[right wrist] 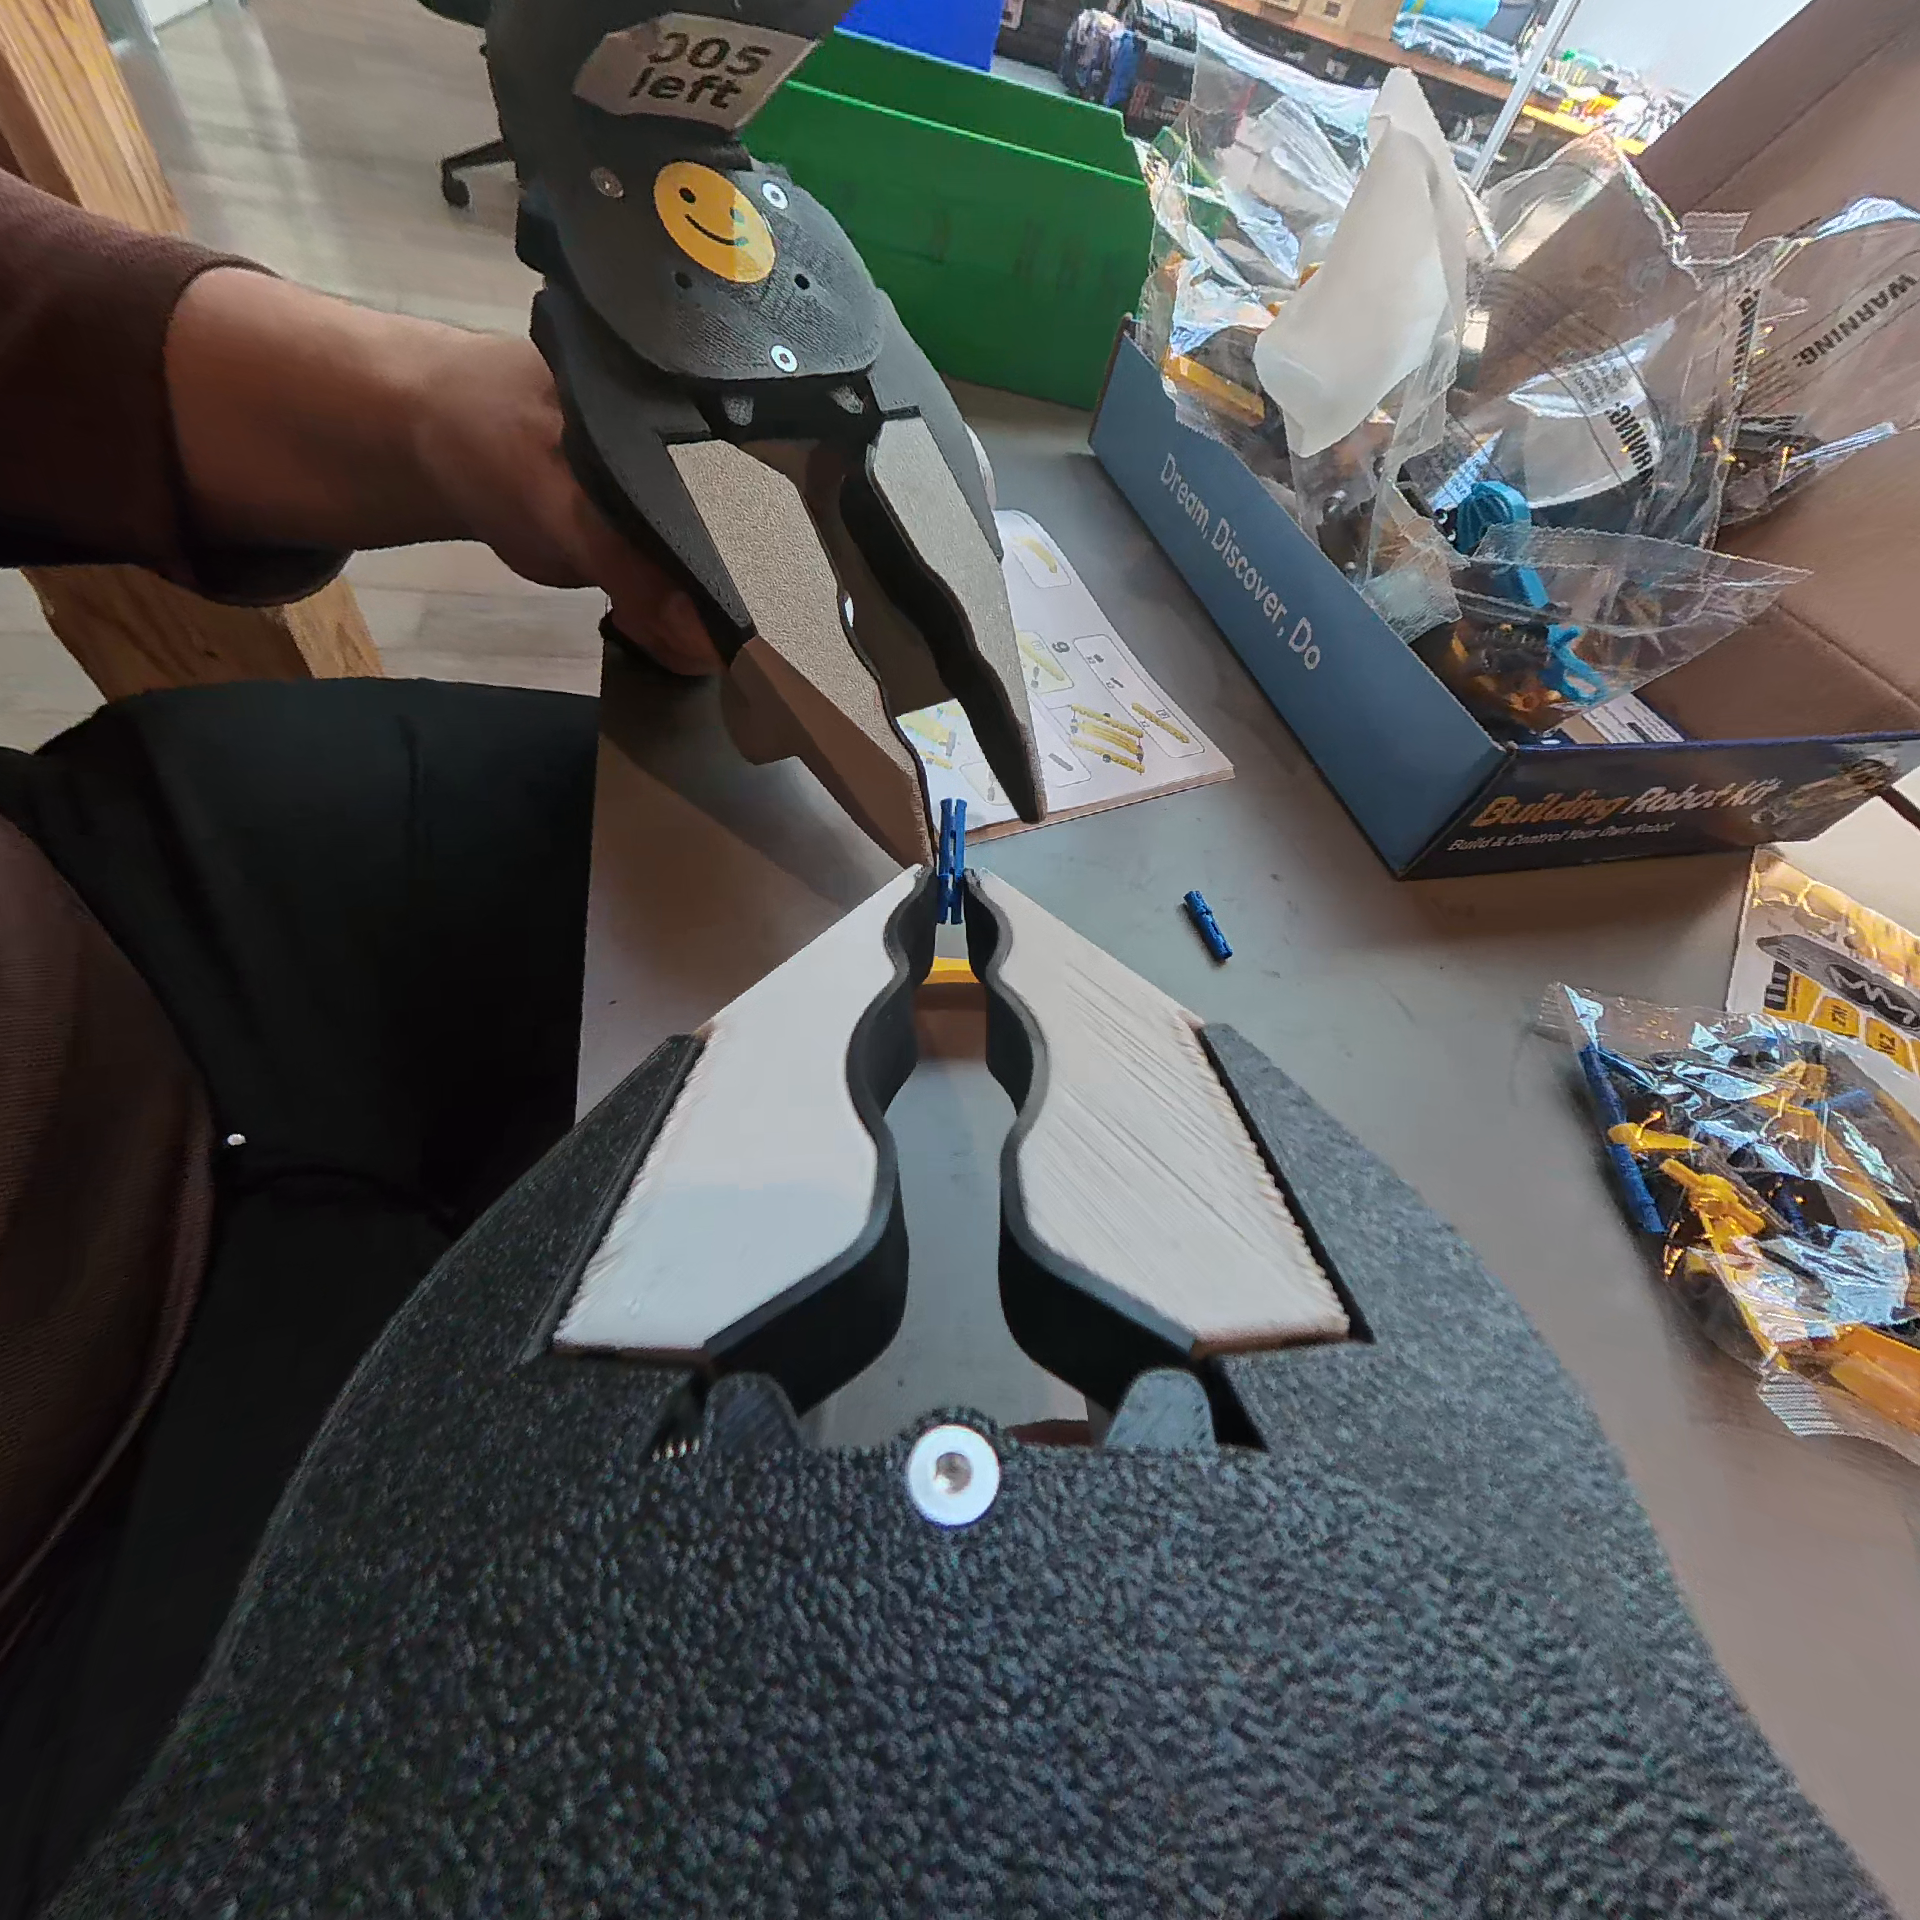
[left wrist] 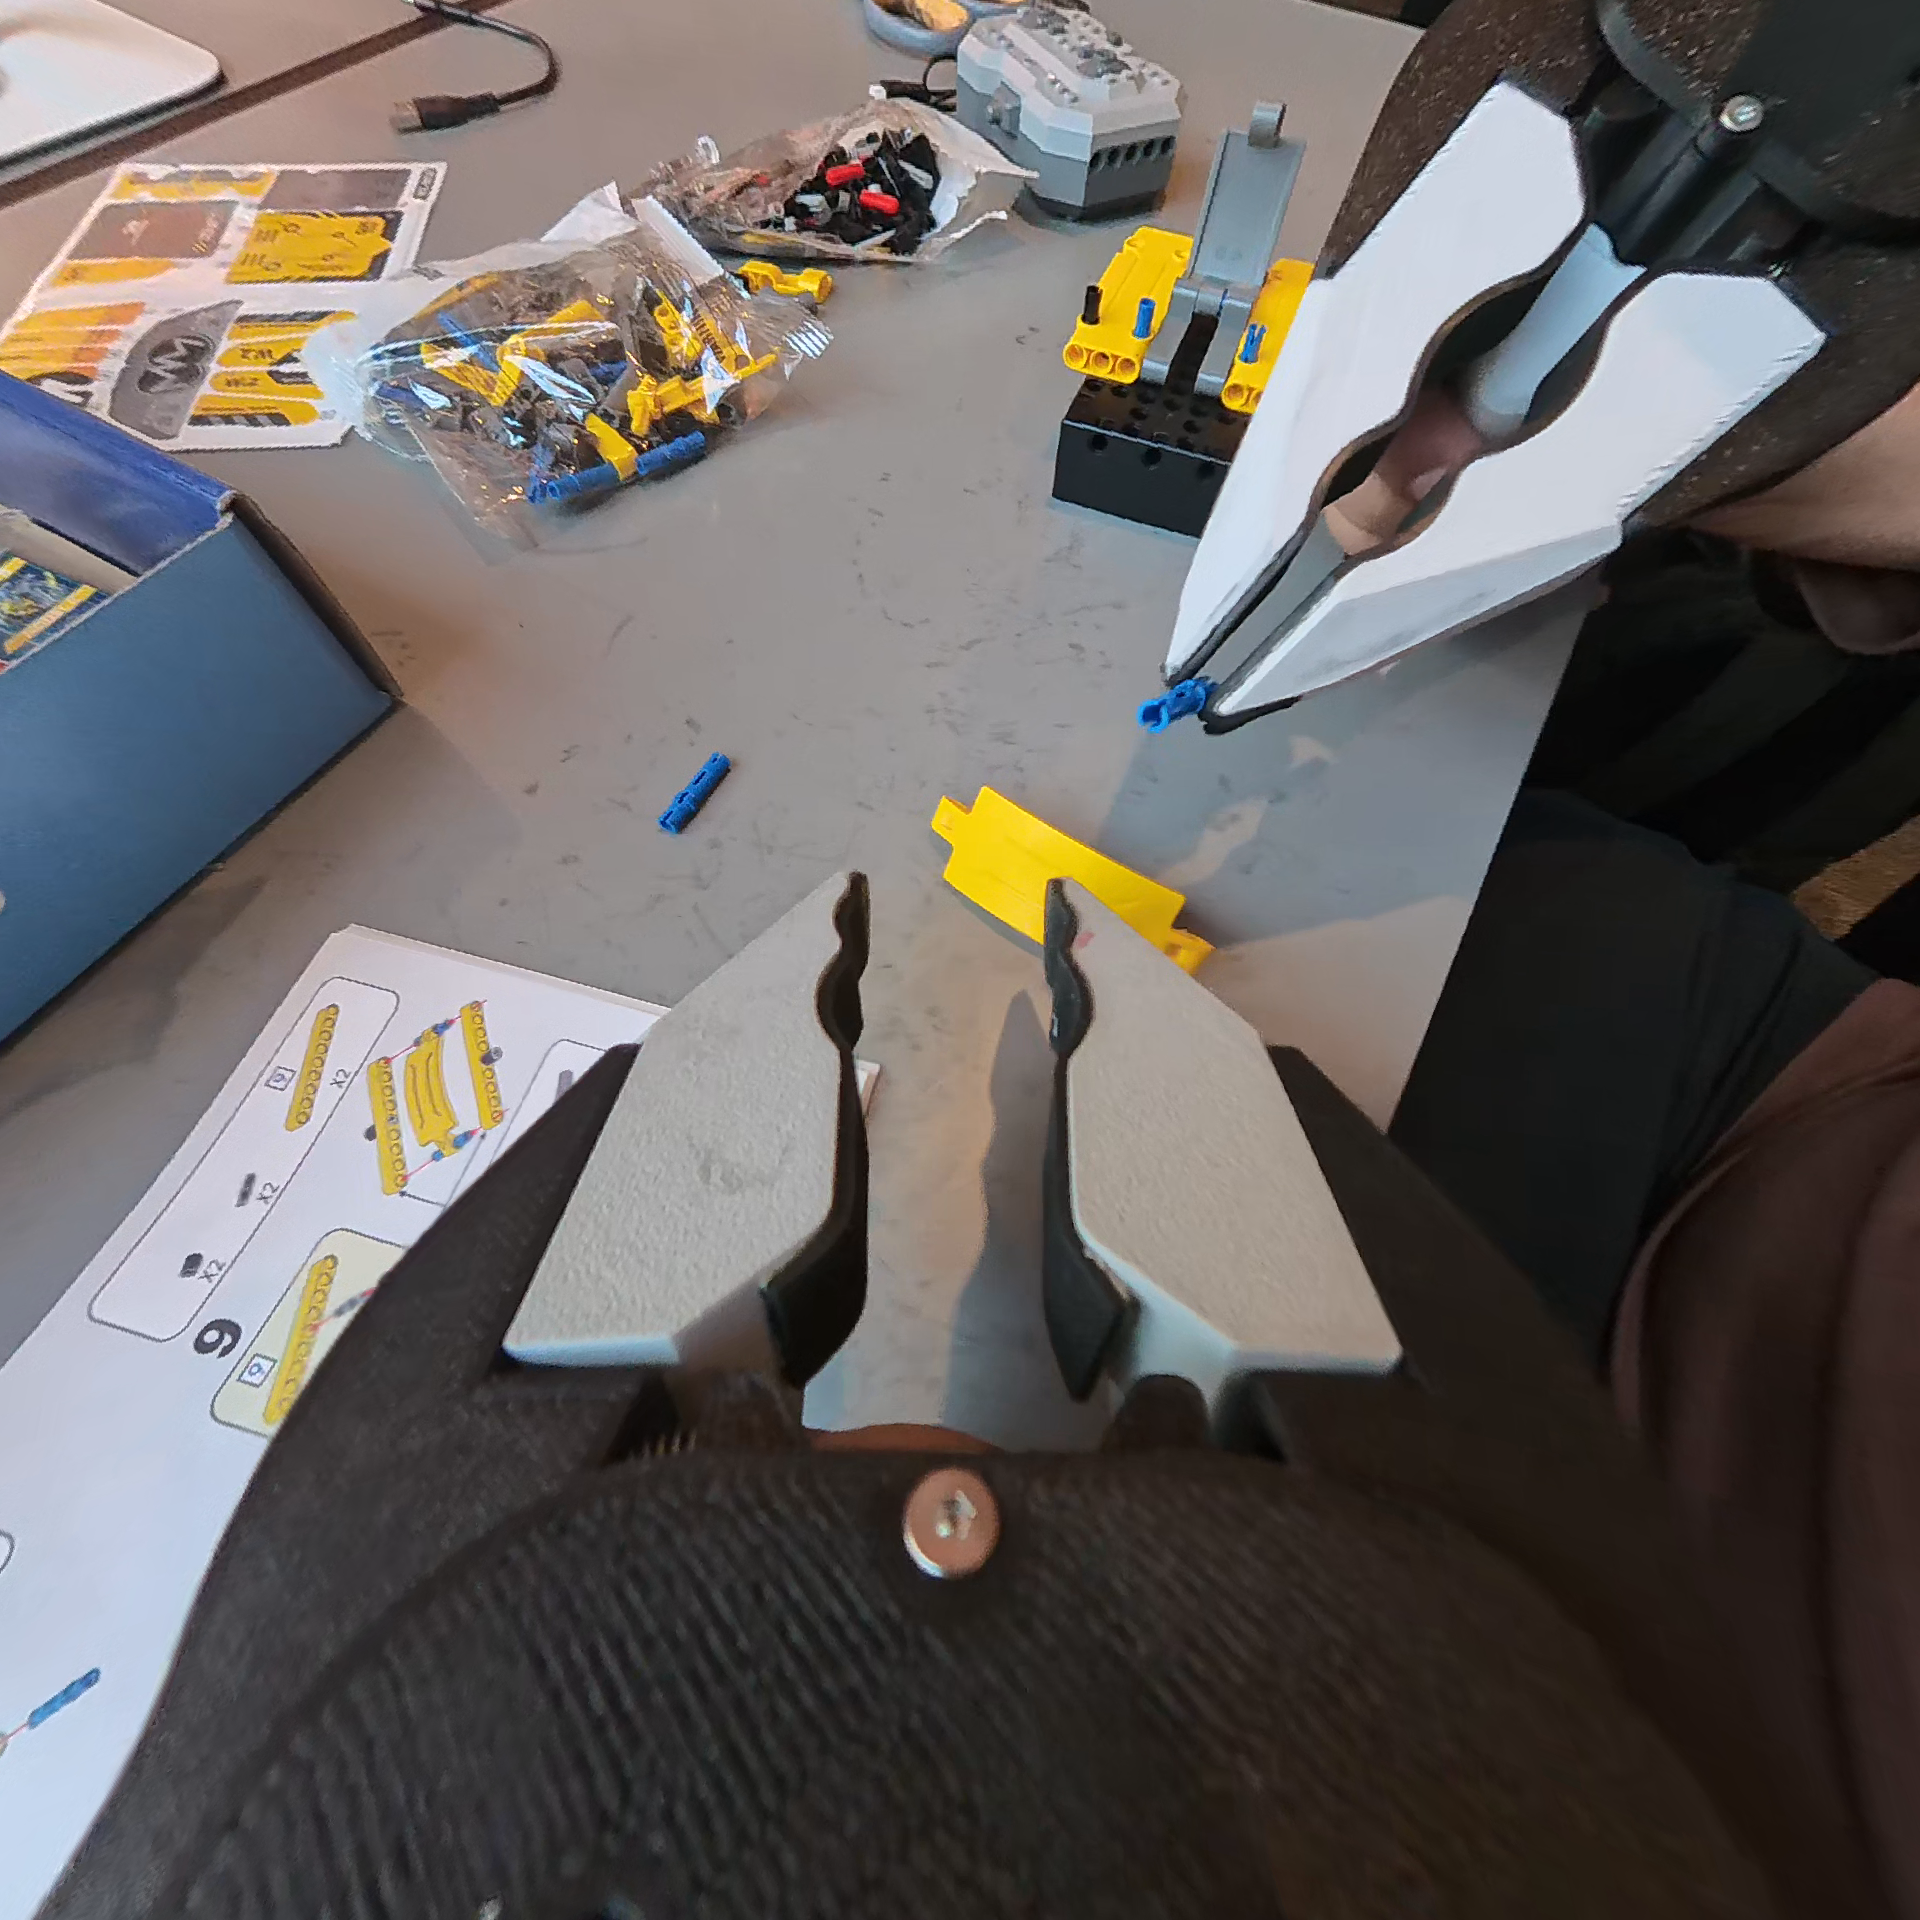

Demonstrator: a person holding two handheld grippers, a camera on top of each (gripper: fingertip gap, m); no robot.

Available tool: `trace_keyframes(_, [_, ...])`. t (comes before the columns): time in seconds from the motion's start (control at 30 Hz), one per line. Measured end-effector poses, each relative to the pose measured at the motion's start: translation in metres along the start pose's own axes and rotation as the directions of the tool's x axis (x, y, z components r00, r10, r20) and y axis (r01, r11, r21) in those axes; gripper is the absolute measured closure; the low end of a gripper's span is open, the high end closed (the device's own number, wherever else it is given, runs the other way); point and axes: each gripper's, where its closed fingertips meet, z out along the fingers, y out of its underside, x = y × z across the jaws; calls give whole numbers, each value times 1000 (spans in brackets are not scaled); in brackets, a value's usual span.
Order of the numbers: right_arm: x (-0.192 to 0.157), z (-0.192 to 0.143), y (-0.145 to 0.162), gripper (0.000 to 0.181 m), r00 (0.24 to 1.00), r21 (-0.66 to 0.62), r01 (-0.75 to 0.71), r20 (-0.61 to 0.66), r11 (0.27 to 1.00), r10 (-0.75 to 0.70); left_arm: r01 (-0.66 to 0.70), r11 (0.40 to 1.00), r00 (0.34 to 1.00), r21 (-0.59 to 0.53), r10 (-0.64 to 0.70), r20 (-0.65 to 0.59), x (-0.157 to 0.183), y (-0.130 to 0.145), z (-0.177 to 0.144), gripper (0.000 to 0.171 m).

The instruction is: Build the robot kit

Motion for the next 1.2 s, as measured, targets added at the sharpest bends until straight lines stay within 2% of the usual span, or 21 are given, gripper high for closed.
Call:
trace_keyframes(0.83, [-4, 2, 3, 177, 1000, -21, 18, 18, 1000, -17, -37, 999, 999, -16, 37, -36, 7, 2, 1, 148])
trace_keyframes(1.2, [-16, 8, 0, 177, 996, -23, 87, 31, 996, -87, -131, 991, 990, -22, 130, -49, 18, 3, 4, 147])
